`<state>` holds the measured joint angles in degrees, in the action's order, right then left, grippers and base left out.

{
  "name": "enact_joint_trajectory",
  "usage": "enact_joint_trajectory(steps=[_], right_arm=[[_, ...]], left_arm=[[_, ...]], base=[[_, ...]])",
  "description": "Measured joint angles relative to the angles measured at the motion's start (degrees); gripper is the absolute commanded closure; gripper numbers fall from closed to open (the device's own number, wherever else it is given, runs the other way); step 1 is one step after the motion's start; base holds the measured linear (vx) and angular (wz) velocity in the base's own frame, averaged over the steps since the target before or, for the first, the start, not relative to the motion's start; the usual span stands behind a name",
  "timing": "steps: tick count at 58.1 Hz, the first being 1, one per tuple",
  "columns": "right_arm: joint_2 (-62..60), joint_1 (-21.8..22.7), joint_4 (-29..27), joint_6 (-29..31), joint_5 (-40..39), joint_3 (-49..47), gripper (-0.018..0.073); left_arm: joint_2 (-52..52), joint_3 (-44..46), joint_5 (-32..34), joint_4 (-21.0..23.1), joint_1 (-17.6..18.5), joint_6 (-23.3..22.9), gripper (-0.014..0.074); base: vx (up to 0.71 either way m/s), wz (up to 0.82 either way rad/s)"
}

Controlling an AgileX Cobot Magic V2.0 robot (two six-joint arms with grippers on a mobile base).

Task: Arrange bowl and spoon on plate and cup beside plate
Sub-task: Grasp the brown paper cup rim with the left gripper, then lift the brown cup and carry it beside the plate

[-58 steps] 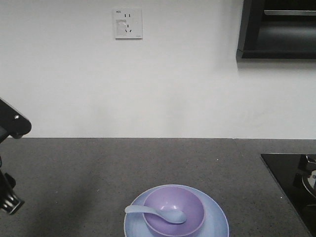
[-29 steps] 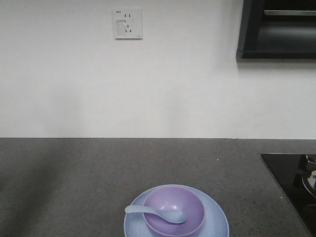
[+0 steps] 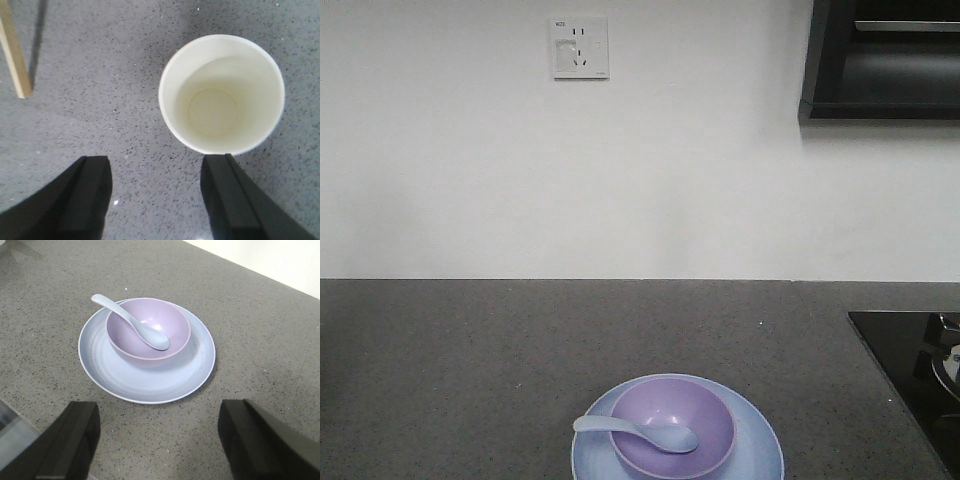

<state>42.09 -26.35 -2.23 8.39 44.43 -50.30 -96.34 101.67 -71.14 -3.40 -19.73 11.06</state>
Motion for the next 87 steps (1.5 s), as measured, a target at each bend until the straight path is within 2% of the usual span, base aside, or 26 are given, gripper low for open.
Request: enact_joint_trajectory(steps=[9, 36, 66, 76, 87], right_arm=[[0.00, 0.00, 0.00, 0.00, 0.00, 0.00, -0.0001], [0.00, 0.00, 0.00, 0.00, 0.00, 0.00, -0.0001], [0.00, 0.00, 0.00, 0.00, 0.00, 0.00, -0.0001], [0.00, 0.00, 0.00, 0.00, 0.00, 0.00, -0.0001], [0.00, 0.00, 0.00, 0.00, 0.00, 0.00, -0.0001]], left_arm=[[-2.68, 0.00, 2.34, 3.40, -2.50, 0.86, 0.0108], [-11.25, 0.00, 8.32, 8.64, -2.63, 1.19, 0.0127], [-12.73, 0.00, 11.59, 9.28, -2.63, 1.31, 0.0391], [-12.73, 0.00, 12.55, 9.28, -2.63, 1.31, 0.0428], [-12.73, 0.00, 12.60, 9.53, -2.63, 1.31, 0.0430]], base=[[0.00, 0.00], [0.00, 0.00], [0.00, 0.00], [0.00, 0.00], [0.00, 0.00]])
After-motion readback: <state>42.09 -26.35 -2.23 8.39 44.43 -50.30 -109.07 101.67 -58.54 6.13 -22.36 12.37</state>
